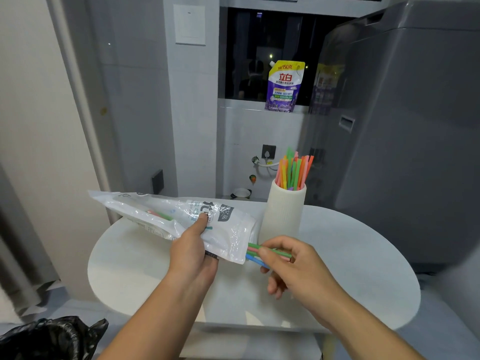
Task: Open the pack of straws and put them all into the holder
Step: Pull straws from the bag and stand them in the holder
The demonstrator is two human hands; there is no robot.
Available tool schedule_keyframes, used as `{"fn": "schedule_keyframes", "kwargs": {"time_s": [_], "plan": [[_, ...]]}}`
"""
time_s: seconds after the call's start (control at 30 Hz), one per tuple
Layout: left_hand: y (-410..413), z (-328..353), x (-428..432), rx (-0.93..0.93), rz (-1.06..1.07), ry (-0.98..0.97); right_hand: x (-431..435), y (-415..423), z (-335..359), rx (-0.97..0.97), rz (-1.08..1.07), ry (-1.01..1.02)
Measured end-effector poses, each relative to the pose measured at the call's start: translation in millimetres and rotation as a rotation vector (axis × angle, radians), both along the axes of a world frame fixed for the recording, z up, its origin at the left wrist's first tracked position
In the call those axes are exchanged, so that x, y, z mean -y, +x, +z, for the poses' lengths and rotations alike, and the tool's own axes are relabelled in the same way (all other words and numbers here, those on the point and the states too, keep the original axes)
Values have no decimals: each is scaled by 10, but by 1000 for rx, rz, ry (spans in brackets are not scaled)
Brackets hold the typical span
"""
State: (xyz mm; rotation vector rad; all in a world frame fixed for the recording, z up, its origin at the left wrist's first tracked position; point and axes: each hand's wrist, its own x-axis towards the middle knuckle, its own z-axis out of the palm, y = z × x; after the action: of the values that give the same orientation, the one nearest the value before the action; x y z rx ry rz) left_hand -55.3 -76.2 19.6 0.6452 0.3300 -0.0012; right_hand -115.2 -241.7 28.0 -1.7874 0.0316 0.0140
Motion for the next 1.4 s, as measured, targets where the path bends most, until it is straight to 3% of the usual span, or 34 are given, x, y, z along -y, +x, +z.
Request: {"fn": "schedule_keyframes", "kwargs": {"time_s": [0.3,0.43,0.6,0.67,1.0,1.2,1.4], "plan": [[20,-3,-23,-7,-4,-1,167,32,-15,108,-70,-19],[33,-9,-72,-25,-11,-15,345,70,31,40,-125,243],[45,-89,-12,-45,-58,-14,261,154,1,-57,-218,772],[48,-114,21,-51,-77,-11,171,158,-7,-51,-235,851],[49,-173,84,-62,-118,-7,1,256,14,114,-309,605],[54,-195,111,-74,-133,-26,-83,265,81,74,-314,782],[42,-151,103,-64,-148,-66,-19,350,110,235,-400,290]]}}
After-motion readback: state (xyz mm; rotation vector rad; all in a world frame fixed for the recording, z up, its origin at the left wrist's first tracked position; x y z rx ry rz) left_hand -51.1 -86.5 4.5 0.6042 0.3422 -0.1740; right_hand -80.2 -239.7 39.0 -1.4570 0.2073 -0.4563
